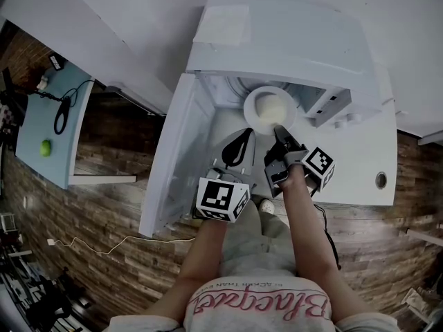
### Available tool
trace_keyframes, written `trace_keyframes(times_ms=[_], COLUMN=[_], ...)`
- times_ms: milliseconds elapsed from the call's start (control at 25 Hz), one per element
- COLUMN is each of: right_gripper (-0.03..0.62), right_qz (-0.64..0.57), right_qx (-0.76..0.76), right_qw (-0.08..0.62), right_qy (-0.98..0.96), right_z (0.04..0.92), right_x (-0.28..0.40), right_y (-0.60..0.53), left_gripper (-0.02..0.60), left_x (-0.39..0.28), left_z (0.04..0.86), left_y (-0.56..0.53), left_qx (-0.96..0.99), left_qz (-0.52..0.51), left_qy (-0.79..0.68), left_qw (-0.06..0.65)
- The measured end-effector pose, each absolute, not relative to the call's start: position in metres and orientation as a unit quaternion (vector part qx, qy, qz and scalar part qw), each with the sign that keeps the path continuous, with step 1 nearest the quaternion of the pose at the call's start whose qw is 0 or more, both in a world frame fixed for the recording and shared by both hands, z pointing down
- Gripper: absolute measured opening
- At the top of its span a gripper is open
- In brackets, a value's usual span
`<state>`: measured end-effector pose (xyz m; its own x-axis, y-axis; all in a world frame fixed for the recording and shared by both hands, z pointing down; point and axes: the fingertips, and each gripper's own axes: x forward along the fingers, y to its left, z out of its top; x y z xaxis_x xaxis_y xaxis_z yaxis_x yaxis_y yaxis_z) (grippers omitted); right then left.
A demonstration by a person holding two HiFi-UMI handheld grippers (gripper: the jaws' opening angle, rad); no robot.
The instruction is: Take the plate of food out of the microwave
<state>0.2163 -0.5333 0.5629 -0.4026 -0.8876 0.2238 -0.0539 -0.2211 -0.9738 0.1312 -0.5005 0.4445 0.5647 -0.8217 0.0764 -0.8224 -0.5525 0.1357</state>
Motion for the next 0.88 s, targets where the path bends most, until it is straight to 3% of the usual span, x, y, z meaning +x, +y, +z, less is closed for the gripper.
trace_keyframes(times_ms=[880], right_gripper=[0.021], right_qz=[-0.638], right_qx=[-0.42], right_qw=[0.32], right_qy=[0.561], right_z=[0.543], right_x=[0.228], right_y=[-0.491], left_gripper=[0.003], left_x=[0.142], left_z=[0.435], left_y=[-0.459], left_qx=[0.877], left_qz=[-0.01], left_qy=[-0.475], left_qw=[0.068])
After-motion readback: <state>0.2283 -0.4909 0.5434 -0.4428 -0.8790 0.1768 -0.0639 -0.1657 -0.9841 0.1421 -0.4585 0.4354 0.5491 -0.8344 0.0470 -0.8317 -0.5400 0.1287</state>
